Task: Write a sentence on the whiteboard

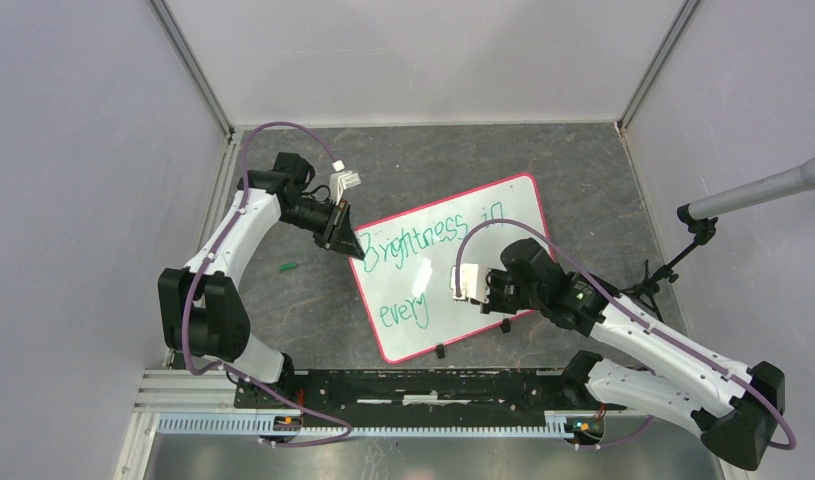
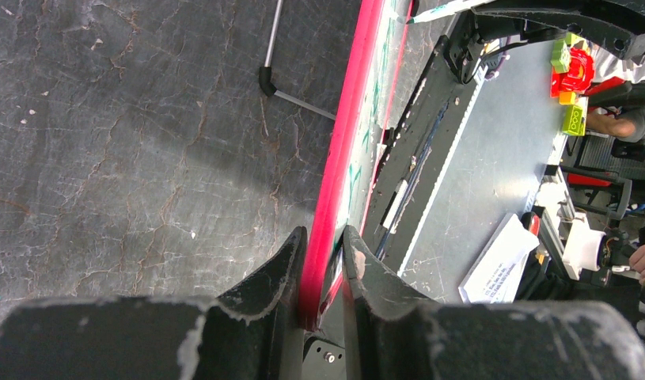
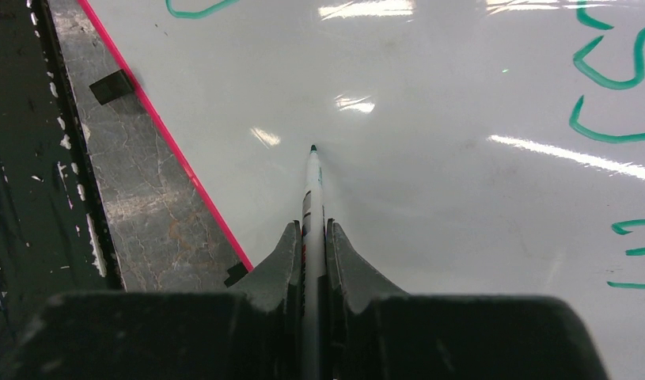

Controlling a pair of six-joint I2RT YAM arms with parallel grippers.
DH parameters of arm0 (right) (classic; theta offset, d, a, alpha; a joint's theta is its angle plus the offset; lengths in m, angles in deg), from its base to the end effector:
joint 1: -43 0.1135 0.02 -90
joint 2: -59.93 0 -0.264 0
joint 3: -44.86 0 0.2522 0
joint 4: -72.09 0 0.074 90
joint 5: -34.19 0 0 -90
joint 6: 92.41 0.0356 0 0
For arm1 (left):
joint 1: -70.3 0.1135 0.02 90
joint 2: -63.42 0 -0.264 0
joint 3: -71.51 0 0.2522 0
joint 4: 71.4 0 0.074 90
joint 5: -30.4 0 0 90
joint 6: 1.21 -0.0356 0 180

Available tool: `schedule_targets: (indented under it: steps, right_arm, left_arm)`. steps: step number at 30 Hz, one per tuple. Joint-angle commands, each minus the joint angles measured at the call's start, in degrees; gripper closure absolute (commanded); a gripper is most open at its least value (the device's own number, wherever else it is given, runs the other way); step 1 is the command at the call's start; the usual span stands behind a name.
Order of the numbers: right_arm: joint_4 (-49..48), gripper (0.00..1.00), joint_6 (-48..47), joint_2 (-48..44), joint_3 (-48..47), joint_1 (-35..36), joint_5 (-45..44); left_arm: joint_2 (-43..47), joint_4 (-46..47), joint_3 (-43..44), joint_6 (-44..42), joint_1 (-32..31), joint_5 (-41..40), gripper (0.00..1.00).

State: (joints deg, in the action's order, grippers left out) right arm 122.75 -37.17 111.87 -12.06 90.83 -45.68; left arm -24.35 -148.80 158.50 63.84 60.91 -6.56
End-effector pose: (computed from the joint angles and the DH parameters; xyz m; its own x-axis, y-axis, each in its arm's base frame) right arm 0.1193 0.1411 0.2652 0.0684 -0.7605 -0.6457 -0.9410 0.1658 -0.2950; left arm 0.2730 -0.0740 0.2805 -0.7661 0.3838 -0.5156 0.6427 0.4463 -0.6227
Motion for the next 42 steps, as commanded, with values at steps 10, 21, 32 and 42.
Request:
schedule_targets:
  steps: [10, 21, 32, 42]
  right_arm:
    - [-5.30, 1.00, 3.07, 0.48, -3.10, -0.28, -1.12]
    - [-6.67, 1.00, 4.04, 1.69, -3.33, -0.27, -4.80]
    - [-6.88, 1.00, 4.23, 4.57, -4.39, 0.52, -0.80]
    - [-2.20, 1.00, 0.58, 5.89, -2.22, 2.39, 0.07]
  left_arm:
    - [-1.74, 1.89, -0.09, -0.80, -2.08, -3.99, 0.97]
    - [-1.73, 1.84, -0.19, -0.80, -2.08, -4.01, 0.97]
    - [-1.63, 1.80, -0.46, -0.94, -2.07, -4.00, 0.97]
    - [-1.90, 1.78, -0.29, -0.97, -2.04, -4.08, 0.98]
